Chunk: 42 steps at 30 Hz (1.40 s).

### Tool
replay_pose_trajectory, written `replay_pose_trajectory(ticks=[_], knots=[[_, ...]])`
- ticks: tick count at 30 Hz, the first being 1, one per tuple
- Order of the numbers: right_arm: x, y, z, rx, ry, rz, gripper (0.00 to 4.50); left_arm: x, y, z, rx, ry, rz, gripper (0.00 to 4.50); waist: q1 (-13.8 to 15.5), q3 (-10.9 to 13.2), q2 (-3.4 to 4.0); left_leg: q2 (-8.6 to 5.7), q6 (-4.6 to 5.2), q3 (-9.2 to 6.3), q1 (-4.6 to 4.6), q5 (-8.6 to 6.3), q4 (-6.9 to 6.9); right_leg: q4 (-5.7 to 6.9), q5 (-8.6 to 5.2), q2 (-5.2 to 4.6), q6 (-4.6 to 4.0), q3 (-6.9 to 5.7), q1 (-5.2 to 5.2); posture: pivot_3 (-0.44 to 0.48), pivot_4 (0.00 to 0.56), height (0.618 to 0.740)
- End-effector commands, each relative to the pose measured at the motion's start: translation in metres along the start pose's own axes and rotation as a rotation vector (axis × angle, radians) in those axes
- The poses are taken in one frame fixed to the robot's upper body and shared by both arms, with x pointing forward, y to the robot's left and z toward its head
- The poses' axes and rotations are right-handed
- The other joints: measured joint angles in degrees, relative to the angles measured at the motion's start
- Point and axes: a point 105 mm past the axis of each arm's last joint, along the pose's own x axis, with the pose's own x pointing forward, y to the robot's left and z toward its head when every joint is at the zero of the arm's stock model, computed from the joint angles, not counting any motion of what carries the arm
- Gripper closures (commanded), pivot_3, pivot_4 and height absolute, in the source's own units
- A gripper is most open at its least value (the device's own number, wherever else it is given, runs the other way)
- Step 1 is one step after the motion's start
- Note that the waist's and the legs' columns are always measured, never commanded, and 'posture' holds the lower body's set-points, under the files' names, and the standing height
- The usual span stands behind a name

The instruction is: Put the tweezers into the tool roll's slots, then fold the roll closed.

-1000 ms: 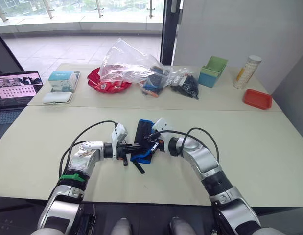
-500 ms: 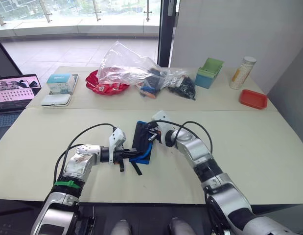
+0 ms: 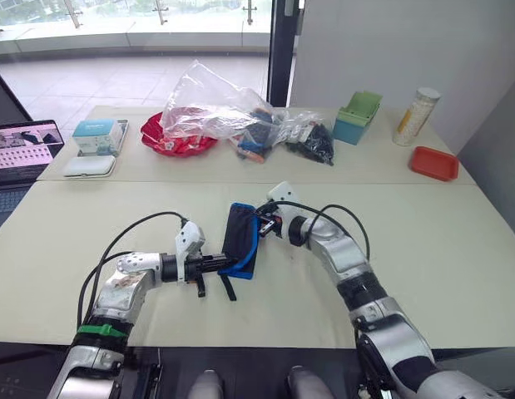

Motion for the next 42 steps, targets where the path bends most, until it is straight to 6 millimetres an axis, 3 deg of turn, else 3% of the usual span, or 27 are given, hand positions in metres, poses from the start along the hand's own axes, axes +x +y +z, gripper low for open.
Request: replay_pose_trajectory(ticks=[1, 4, 6, 11, 15, 18, 20, 24, 30, 42], knots=[[-0.038, -0.006, 0.049, -0.020, -0.161, 0.020, 4.50, -0.025, -0.001, 0.045, 0.107, -0.169, 0.106, 4.49, 0.1, 0.2, -0.02, 0.00, -0.07, -0.03, -0.13, 0.05, -0.03, 0.05, 0.00, 0.00, 0.00, -0.02, -0.15, 0.000, 0.150, 0.740], [-0.080, -0.023, 0.050, -0.018, -0.146, -0.018, 4.50, -0.058, 0.003, 0.045, 0.166, -0.176, 0.249, 4.49, 0.4, 0.2, -0.01, 0.00, -0.07, -0.09, -0.08, 0.05, -0.07, -0.07, 0.00, -0.02, -0.01, -0.08, -0.05, 0.000, 0.150, 0.740], [-0.108, -0.041, 0.043, -0.017, -0.120, -0.092, 3.93, -0.084, 0.006, 0.044, 0.143, -0.190, 0.334, 4.50, 0.4, 0.2, -0.03, -0.02, -0.05, -0.08, 0.08, 0.03, -0.12, -0.23, -0.01, -0.05, -0.01, -0.07, 0.12, 0.000, 0.150, 0.740], [-0.181, -0.072, 0.015, -0.049, -0.060, -0.207, 2.29, -0.145, 0.003, 0.027, 0.125, -0.115, 0.433, 2.99, 0.6, 0.6, -0.06, -0.02, -0.03, -0.07, 0.01, 0.02, -0.17, -0.45, -0.03, -0.05, -0.02, -0.09, 0.12, 0.000, 0.150, 0.740], [-0.233, -0.088, -0.013, -0.014, -0.008, -0.290, 0.88, -0.177, 0.004, 0.020, 0.124, -0.089, 0.524, 1.66, 0.9, 0.7, 0.03, -0.01, 0.01, 0.03, 0.00, 0.07, -0.17, -0.82, -0.03, -0.04, -0.01, -0.06, 0.22, 0.000, 0.150, 0.740], [-0.261, -0.094, -0.033, 0.010, 0.048, -0.332, 0.00, -0.192, 0.005, 0.014, 0.094, -0.077, 0.565, 0.68, 1.1, 0.7, -0.04, 0.00, 0.00, 0.09, 0.01, 0.08, -0.12, -0.86, -0.04, -0.05, -0.01, -0.03, 0.27, 0.000, 0.150, 0.740], [-0.274, -0.095, -0.046, 0.033, 0.093, -0.343, 0.00, -0.201, 0.006, 0.005, 0.042, -0.072, 0.590, 0.02, 1.2, 0.7, -0.04, 0.00, 0.01, 0.15, 0.05, 0.08, -0.13, -0.87, -0.04, -0.05, 0.00, 0.02, 0.27, 0.000, 0.150, 0.740], [-0.291, -0.101, -0.058, 0.041, 0.113, -0.382, 0.00, -0.198, 0.002, -0.007, 0.018, -0.030, 0.583, 0.02, 0.8, 0.7, -0.04, 0.03, 0.00, 0.25, 0.09, 0.08, -0.13, -0.86, -0.04, -0.03, 0.00, 0.11, 0.26, 0.000, 0.150, 0.740], [-0.307, -0.109, -0.065, 0.066, 0.130, -0.454, 0.00, -0.200, 0.006, 0.005, 0.017, -0.030, 0.574, 0.02, 0.9, 0.7, -0.04, 0.03, -0.01, 0.28, 0.09, 0.09, -0.12, -0.84, -0.04, -0.03, 0.00, 0.13, 0.26, 0.000, 0.150, 0.740], [-0.303, -0.110, -0.065, 0.071, 0.137, -0.451, 0.00, -0.200, 0.011, 0.004, 0.034, 0.011, 0.607, 0.02, 1.2, 0.7, -0.03, 0.03, -0.01, 0.32, 0.11, 0.09, -0.10, -0.82, -0.03, -0.03, 0.01, 0.19, 0.28, 0.000, 0.150, 0.740]])
